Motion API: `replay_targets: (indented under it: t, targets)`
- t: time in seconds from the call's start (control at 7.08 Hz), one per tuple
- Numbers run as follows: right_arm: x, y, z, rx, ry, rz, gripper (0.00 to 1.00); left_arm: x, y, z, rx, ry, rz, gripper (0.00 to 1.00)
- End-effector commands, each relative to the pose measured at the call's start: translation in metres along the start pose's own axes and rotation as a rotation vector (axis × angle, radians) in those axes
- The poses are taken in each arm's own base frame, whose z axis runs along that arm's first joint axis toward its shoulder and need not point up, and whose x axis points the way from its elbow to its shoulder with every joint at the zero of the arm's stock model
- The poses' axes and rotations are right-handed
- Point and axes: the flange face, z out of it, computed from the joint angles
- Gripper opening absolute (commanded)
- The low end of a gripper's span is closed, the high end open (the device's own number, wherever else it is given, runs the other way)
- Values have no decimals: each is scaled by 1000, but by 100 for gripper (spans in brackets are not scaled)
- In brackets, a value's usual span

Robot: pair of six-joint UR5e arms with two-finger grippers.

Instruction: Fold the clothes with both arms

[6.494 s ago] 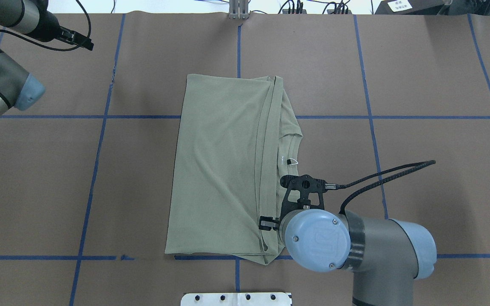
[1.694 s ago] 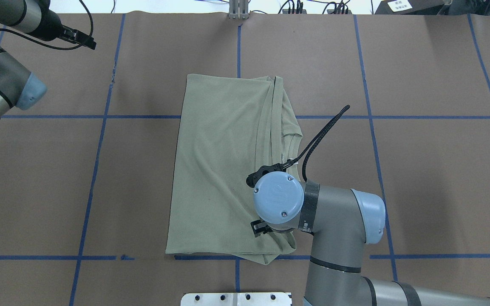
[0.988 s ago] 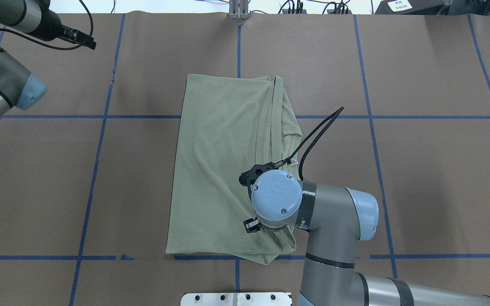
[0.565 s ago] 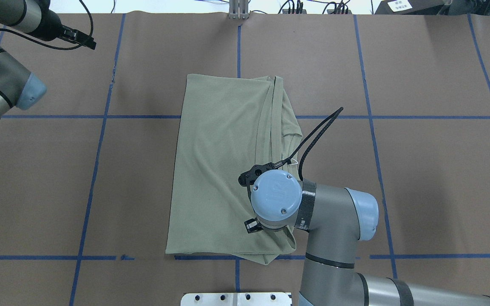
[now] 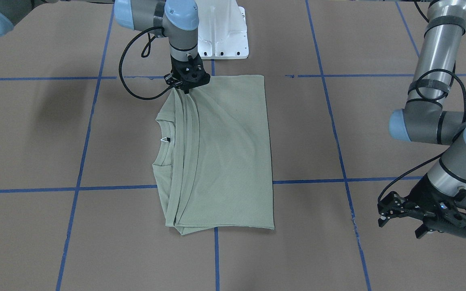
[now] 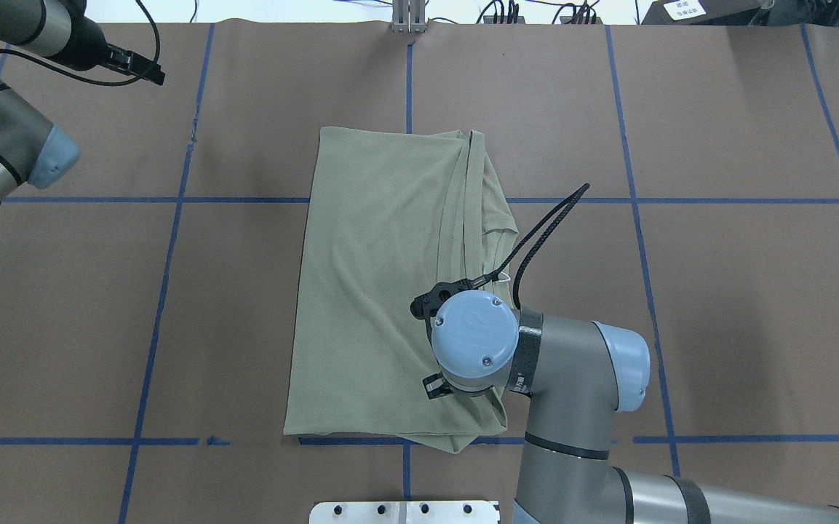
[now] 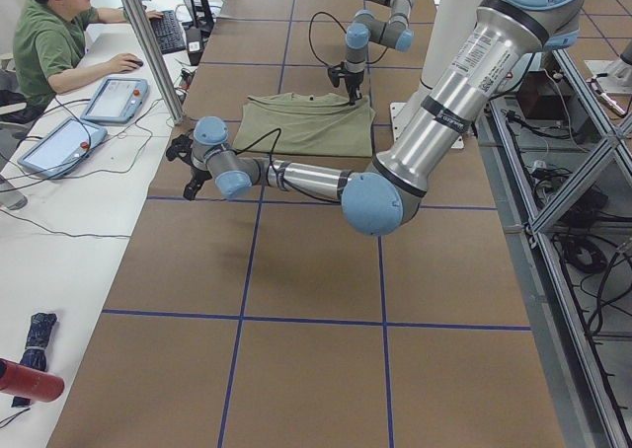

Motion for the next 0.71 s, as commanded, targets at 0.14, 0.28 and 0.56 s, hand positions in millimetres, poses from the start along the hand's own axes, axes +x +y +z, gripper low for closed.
replay_targets:
  t: [0.14,0.28,0.56]
  targets:
    - [60,26,-12,-13,4,41,0,-1,0,0,1,0,0,100]
    - [74,35,-7,-23,19,93,0,1,-1,0,1,1,1,100]
    - [59,55,2,-40,21,224,0,-1,0,0,1,0,0,100]
